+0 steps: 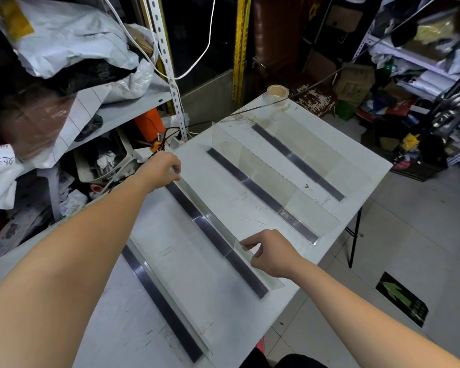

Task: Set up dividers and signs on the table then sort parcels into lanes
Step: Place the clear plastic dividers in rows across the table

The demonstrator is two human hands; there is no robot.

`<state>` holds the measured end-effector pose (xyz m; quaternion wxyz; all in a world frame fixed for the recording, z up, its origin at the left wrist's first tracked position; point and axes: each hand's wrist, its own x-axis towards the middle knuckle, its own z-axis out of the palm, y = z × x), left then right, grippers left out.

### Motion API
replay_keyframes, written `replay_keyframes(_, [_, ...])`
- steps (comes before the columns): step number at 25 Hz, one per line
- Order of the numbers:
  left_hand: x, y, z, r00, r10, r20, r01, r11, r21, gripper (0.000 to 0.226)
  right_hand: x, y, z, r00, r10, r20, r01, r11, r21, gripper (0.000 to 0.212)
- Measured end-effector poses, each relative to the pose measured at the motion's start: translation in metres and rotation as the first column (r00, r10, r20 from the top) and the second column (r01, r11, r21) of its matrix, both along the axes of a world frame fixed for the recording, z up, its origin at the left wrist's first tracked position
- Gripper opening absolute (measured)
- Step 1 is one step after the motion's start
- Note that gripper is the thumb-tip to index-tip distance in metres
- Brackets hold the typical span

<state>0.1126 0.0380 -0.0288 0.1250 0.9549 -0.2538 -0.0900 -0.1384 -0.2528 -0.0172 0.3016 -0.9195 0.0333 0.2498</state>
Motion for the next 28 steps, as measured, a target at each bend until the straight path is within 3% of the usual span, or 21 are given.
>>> replay_keyframes(12, [-0.001,-0.005,-0.005,0.998,0.053,0.031,-0.054,0.999,0.010,0.018,-0.009,0.000,-0.007,1.000,-0.020,-0.012,0.020,1.000,0.004,0.056])
replay_keyframes(15, [-0.003,-0.006,-0.001,0.999,0.038,0.034,-0.041,0.996,0.081,0.017,-0.008,0.001,-0.005,1.000,-0.012,-0.015,0.012,1.000,0.006,0.056])
replay_keyframes(28, [-0.034,-0.007,0.013,0.994,0.109,0.027,-0.111,0.988,0.109,0.046,-0.010,-0.001,-0.001,0.998,0.045,0.034,-0.044,0.999,-0.030,0.053])
